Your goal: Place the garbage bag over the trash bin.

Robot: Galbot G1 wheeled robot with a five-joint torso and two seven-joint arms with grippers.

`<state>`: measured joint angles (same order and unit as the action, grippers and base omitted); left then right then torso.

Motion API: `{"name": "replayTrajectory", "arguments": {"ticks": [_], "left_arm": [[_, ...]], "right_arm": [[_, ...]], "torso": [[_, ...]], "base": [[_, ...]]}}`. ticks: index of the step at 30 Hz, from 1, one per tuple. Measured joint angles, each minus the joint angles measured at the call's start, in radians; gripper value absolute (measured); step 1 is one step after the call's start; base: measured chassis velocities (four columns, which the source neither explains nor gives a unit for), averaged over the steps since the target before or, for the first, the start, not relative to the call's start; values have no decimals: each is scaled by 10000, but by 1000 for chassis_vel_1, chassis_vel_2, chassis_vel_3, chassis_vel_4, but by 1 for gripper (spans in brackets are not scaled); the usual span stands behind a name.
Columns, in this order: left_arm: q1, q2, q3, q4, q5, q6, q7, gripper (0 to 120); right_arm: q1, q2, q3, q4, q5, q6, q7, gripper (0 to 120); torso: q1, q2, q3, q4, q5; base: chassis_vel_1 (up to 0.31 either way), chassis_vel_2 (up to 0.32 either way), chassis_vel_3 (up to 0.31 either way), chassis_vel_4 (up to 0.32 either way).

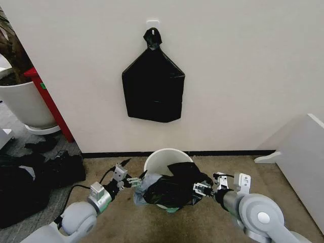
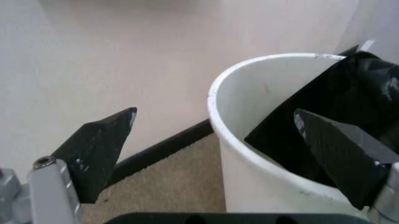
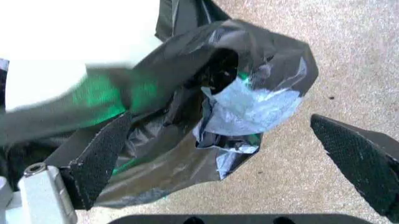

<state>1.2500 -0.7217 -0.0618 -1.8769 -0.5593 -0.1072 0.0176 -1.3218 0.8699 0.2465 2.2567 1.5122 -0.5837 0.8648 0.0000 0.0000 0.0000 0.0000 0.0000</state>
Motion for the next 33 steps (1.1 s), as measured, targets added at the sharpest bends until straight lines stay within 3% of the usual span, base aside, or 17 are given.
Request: {"name": "replayTrajectory", "arguments": {"ticks": [4, 12, 18, 20, 24, 33], "left_arm": [[250, 135, -65, -418, 114, -80, 9, 100], [1390, 1335, -501, -3010, 107, 75, 93, 100], [1117, 1220, -99, -2702, 499, 635, 192, 100], [802, 991, 136, -2239, 1018, 1483, 271, 100], [766, 862, 270, -2247, 1276, 1990, 189, 100], [811, 525, -8, -2207, 1064, 2105, -764, 100]], "right_arm": [[-77, 2, 55, 76, -13, 20, 10, 100], [-210, 201, 177, 50, -88, 26, 29, 100], [-129, 338, 41, 82, -91, 49, 58, 100], [-230, 315, 28, 250, -106, 98, 116, 100], [-310, 260, 58, 317, -142, 163, 160, 100], [-344, 321, -1, 296, -207, 180, 191, 100]], "torso": [[0, 0, 1, 0, -3], [0, 0, -1, 0, 4], [0, 0, 0, 1, 0], [0, 0, 0, 0, 1], [0, 0, 0, 0, 0], [0, 0, 0, 0, 1]], "base": [[0, 0, 0, 0], [0, 0, 0, 0], [0, 0, 0, 0], [0, 0, 0, 0], [0, 0, 0, 0], [0, 0, 0, 0]]}}
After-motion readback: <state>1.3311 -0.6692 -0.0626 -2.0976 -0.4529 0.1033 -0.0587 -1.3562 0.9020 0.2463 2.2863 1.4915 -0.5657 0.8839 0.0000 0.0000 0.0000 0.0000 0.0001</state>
